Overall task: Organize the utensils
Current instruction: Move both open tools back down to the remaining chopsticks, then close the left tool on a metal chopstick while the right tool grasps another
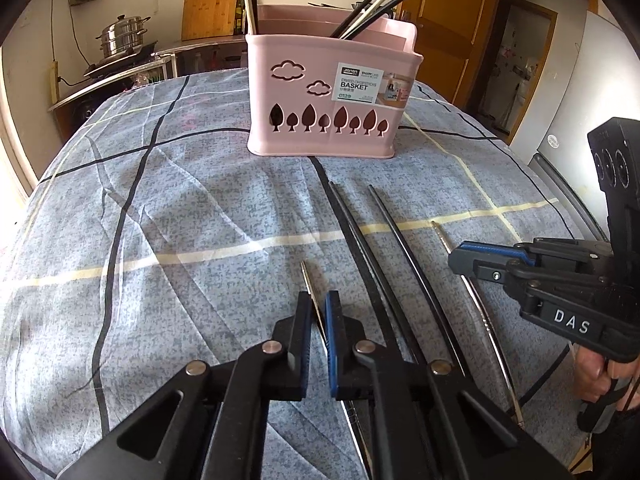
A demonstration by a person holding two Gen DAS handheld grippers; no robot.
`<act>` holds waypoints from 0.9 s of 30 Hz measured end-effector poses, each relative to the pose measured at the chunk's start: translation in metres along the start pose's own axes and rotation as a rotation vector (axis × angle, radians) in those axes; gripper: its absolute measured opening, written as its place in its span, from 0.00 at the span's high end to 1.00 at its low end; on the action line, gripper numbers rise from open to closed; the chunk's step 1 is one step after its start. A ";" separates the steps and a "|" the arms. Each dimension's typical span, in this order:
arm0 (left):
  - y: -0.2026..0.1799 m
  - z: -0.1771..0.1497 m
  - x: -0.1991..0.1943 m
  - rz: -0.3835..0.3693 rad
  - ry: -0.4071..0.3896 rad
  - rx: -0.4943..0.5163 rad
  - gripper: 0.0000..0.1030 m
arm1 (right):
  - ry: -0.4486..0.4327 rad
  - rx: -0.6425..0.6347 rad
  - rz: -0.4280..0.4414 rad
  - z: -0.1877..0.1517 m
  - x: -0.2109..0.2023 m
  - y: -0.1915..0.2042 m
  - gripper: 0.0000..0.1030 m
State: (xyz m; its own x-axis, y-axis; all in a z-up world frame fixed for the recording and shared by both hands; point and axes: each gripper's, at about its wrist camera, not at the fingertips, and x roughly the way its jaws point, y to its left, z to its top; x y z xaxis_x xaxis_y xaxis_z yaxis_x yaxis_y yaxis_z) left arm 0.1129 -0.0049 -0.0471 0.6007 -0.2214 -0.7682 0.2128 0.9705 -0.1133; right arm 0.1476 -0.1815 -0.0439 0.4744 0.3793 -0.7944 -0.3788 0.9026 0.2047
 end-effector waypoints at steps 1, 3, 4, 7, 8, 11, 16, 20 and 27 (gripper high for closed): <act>0.001 0.000 0.000 0.001 0.001 -0.002 0.93 | 0.002 0.003 -0.003 0.000 -0.001 -0.003 0.93; 0.004 0.001 0.000 0.007 0.003 -0.010 0.94 | 0.006 0.012 -0.005 0.000 -0.003 -0.008 0.93; 0.005 0.002 0.001 0.011 0.005 -0.015 0.94 | 0.007 0.019 -0.011 0.000 -0.004 -0.010 0.93; 0.005 0.005 0.004 0.016 0.016 -0.014 0.94 | 0.010 0.038 -0.036 0.004 -0.003 -0.013 0.93; 0.004 0.006 0.005 0.021 0.020 -0.009 0.94 | 0.011 0.041 -0.044 0.005 -0.002 -0.014 0.93; 0.001 0.009 0.007 0.037 0.028 0.018 0.94 | 0.018 0.040 -0.064 0.010 0.001 -0.012 0.93; -0.003 0.013 0.011 0.047 0.038 0.042 0.94 | 0.030 0.044 -0.077 0.016 0.006 -0.012 0.92; -0.004 0.017 0.014 0.042 0.046 0.057 0.94 | 0.030 0.048 -0.059 0.017 0.007 -0.014 0.93; -0.005 0.021 0.015 0.027 0.045 0.052 0.95 | 0.029 0.054 -0.036 0.018 0.008 -0.016 0.95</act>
State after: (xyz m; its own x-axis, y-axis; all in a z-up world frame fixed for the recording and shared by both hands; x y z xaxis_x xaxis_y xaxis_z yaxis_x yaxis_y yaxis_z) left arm 0.1371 -0.0155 -0.0453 0.5720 -0.1894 -0.7981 0.2370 0.9696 -0.0602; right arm 0.1721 -0.1895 -0.0432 0.4633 0.3409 -0.8180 -0.3180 0.9255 0.2056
